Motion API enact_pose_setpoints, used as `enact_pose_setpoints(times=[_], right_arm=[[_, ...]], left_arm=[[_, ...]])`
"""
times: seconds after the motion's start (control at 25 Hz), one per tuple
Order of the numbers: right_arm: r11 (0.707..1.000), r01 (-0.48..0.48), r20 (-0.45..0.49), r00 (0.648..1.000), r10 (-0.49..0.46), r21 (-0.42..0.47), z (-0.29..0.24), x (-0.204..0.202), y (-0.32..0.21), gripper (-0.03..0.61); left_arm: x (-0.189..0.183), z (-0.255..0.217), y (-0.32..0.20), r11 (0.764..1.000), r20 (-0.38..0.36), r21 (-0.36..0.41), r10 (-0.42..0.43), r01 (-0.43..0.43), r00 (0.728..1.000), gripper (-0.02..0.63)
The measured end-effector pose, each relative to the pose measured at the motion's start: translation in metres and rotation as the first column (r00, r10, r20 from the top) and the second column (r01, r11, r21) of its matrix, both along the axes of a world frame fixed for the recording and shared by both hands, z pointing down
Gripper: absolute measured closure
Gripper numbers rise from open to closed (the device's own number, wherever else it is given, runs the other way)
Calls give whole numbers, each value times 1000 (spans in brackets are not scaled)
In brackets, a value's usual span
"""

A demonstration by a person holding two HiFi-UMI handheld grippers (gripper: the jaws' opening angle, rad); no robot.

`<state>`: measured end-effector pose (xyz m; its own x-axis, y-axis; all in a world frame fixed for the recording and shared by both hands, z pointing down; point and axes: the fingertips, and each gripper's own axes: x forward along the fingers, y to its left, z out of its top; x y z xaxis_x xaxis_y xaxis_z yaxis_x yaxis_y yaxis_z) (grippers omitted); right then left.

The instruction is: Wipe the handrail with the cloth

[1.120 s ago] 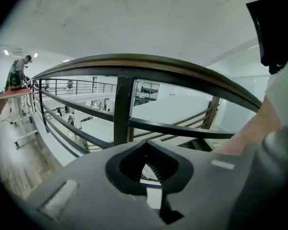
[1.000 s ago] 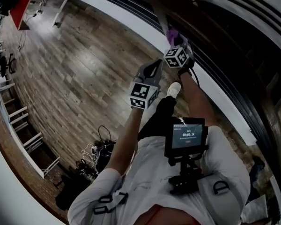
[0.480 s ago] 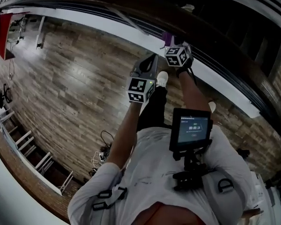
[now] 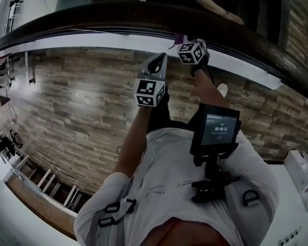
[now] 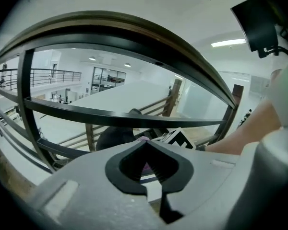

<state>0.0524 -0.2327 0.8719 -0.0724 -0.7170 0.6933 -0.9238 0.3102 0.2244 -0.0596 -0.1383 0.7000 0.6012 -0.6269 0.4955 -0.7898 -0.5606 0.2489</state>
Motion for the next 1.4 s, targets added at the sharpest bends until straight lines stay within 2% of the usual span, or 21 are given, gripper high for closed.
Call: enact_pose_setpoints(times=[0.16,0.44,0.68,0.88,1.12,1.2,1.32,1.4], right_arm=[[996,-94,-11,996,94,-6,0,74,25,520],[980,-200,-55,978,201,27,-4,192,70,522],[982,-168,-95,980,176,83,-3,311,128,523],[957,-271,-107,953,282,107,-8,359,147,523],[915,-390,-94,912,400,106,-19,438,167,525],[904,-414,-105,899,425,109,-18,478,184,525],[879,-460,-132,871,474,122,-14,561,220,526],[865,-486,-153,852,500,126,-14,598,235,526]], left_arm=[[66,3,21,993,-10,-12,116,-116,993,614],[170,4,47,969,-19,-12,245,-245,969,614],[299,10,93,944,-20,-1,331,-331,943,614],[317,14,94,922,-43,-5,386,-387,921,614],[352,15,99,898,-77,-17,437,-440,896,614],[385,17,112,885,-87,-11,463,-466,882,614],[456,21,138,866,-93,8,499,-501,862,614],[483,20,144,859,-101,16,510,-511,854,614]])
